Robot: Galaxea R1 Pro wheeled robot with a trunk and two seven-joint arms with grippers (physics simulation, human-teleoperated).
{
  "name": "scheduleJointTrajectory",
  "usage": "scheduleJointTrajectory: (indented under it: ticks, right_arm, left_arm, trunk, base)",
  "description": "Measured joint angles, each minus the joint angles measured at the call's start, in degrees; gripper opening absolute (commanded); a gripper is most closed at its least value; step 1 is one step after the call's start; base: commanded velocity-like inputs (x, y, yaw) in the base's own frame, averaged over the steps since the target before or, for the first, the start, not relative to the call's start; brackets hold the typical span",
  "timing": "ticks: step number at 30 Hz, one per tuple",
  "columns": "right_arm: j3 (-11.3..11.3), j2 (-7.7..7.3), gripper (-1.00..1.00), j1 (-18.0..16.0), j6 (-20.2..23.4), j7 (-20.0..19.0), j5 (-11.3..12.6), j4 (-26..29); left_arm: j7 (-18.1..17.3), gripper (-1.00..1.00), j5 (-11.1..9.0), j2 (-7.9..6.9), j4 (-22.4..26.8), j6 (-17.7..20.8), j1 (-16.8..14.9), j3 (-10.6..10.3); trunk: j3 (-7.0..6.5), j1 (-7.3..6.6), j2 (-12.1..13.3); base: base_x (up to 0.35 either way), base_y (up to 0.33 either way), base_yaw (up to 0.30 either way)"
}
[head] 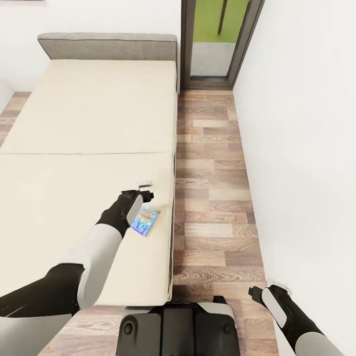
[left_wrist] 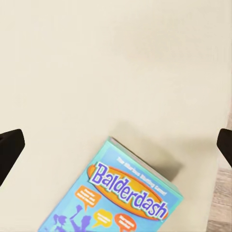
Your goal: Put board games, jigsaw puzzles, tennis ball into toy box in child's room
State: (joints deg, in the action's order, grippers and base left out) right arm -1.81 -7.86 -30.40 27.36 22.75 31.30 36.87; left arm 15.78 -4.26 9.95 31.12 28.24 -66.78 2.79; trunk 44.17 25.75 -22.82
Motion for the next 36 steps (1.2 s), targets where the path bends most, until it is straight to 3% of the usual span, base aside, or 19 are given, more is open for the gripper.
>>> scheduleJointTrajectory:
  ticks: [15,36]
  right_arm:
    - [0.06,0.00,1.00,0.00,-0.05,0.00,0.02,-0.02]
    - [0.06,0.00,1.00,0.00,-0.05,0.00,0.01,-0.05]
  left_arm:
    - [-0.12,1.00,-0.24,0.00,2.73,3.48,-0.01,-0.01]
    - [-0.08,1.00,-0.05,0.00,6.76,3.79,-1.03,0.05]
  trunk:
    - [1.41,0.00,0.00]
    - [3.39,0.00,0.00]
  base:
    - [0.000,0.000,0.000]
    - [0.000,0.000,0.000]
